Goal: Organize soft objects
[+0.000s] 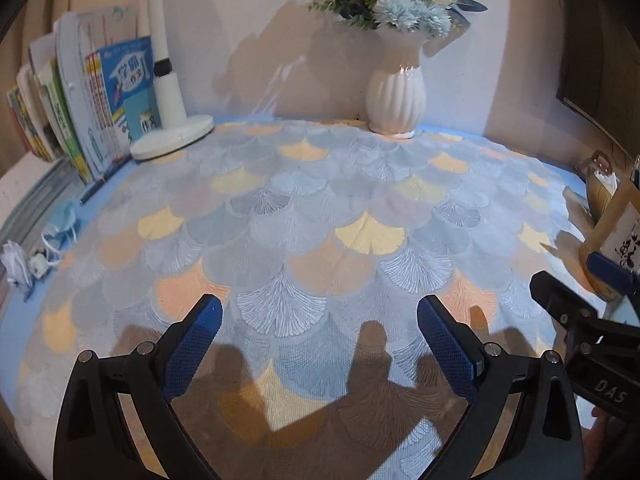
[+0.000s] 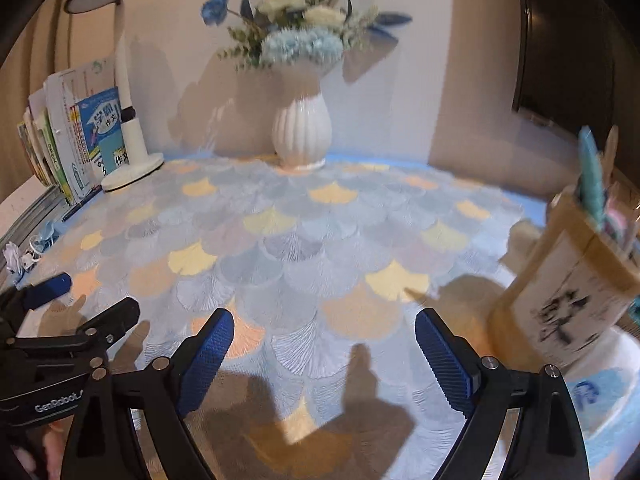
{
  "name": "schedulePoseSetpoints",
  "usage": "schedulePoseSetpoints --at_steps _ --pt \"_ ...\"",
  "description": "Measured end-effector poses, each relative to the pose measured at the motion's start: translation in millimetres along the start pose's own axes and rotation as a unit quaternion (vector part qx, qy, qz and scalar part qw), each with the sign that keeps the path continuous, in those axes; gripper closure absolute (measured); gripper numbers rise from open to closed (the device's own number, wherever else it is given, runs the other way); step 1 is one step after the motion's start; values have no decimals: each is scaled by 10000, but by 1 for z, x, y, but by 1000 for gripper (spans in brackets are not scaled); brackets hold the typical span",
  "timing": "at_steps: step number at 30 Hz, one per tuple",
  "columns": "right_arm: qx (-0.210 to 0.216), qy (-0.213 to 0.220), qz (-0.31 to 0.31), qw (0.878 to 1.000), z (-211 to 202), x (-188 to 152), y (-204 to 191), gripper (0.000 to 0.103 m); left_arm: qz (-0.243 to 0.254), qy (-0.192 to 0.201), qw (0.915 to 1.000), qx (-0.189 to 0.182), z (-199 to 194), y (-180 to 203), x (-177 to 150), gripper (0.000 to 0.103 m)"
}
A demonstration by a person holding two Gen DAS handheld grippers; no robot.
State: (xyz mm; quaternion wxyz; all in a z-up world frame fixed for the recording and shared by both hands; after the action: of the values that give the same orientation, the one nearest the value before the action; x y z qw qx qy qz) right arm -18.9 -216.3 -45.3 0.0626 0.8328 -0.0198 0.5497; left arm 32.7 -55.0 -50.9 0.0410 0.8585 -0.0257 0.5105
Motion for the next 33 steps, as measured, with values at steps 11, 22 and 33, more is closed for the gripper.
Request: schedulePoseSetpoints --at_steps 11,22,33 --pt "-227 -140 37 9996 6 -9 7 4 56 -116 9996 236 3 -4 -7 5" --pt "-88 -210 -105 9997 7 -13 -1 4 284 -241 9990 264 7 5 -11 3" --pt "-110 -41 -74 9999 1 -9 -1 4 67 30 9999 126 0 2 -3 3"
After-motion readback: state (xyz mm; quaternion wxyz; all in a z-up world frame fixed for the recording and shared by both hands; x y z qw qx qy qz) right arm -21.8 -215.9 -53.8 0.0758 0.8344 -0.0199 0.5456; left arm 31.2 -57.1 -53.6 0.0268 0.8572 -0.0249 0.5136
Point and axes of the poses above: each gripper's, at about its wrist camera, not at the fingertips, and z roughly the way its jaws point, y to its right, x to its top, the point moved 10 cm from there along z, roughly the way its jaws point, and after that the axes turned 15 degrees about y, right-handed, at the moved point
